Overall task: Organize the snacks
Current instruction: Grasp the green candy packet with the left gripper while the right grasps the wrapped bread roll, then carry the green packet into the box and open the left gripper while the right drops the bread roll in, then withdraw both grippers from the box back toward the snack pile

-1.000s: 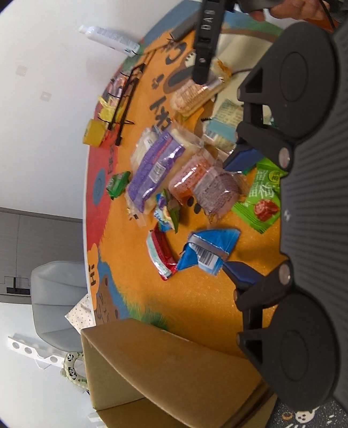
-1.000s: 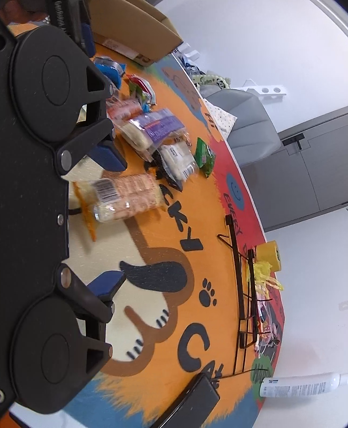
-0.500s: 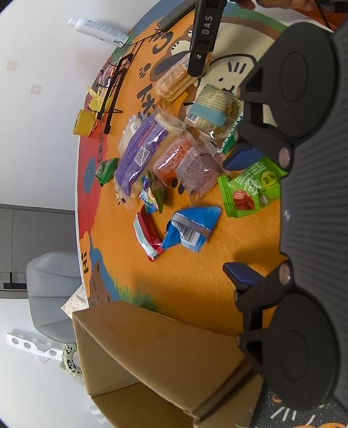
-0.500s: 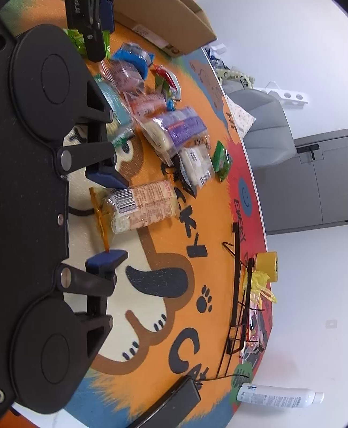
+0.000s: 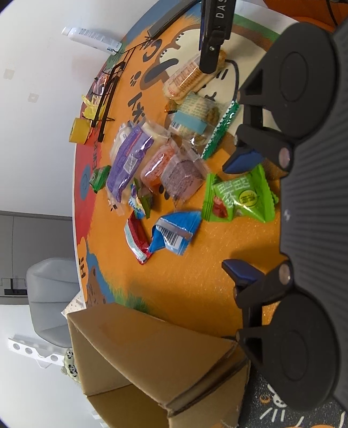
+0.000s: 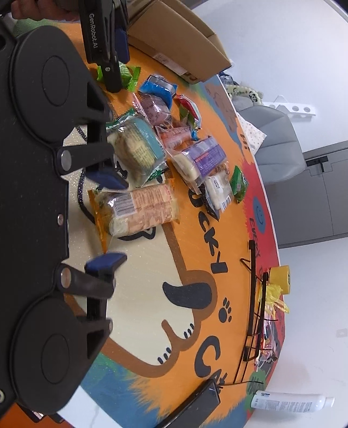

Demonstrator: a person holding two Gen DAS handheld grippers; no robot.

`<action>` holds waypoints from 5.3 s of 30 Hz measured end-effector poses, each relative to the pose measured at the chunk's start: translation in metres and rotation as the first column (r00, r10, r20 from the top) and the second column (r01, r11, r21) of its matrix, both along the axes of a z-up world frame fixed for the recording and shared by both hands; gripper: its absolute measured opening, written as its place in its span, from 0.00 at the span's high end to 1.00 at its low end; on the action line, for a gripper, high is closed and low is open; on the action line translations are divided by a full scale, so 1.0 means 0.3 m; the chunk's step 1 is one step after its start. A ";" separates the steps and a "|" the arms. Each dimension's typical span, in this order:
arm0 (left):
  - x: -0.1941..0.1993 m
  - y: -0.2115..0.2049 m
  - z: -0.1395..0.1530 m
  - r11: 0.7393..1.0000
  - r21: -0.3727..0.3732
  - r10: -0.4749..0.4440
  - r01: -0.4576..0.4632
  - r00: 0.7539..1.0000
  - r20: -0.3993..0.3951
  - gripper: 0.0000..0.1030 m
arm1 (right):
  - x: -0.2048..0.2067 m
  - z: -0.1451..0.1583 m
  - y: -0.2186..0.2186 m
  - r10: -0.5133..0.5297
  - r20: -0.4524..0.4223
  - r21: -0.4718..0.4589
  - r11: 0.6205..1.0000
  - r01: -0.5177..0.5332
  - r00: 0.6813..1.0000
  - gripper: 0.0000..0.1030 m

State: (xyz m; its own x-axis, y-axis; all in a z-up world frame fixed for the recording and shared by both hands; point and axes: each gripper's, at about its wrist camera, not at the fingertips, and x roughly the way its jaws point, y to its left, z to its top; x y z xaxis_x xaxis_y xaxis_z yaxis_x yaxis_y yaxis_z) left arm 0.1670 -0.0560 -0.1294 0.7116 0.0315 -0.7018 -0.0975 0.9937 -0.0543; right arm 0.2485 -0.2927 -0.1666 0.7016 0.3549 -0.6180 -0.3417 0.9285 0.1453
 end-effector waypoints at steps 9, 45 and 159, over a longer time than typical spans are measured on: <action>-0.007 -0.001 -0.002 1.000 0.003 -0.003 0.003 0.999 0.034 0.69 | 0.026 -0.010 0.047 -0.023 0.039 -0.069 0.997 0.026 0.999 0.35; -0.087 0.158 0.289 1.000 -0.025 -0.003 0.007 0.985 0.174 0.74 | -0.064 0.212 0.184 0.045 0.158 -0.005 0.999 -0.045 0.986 0.67; -0.093 0.103 0.274 0.990 -0.135 -0.010 0.037 0.980 0.201 0.14 | -0.055 0.159 0.037 -0.004 0.022 0.171 0.985 0.000 1.000 0.13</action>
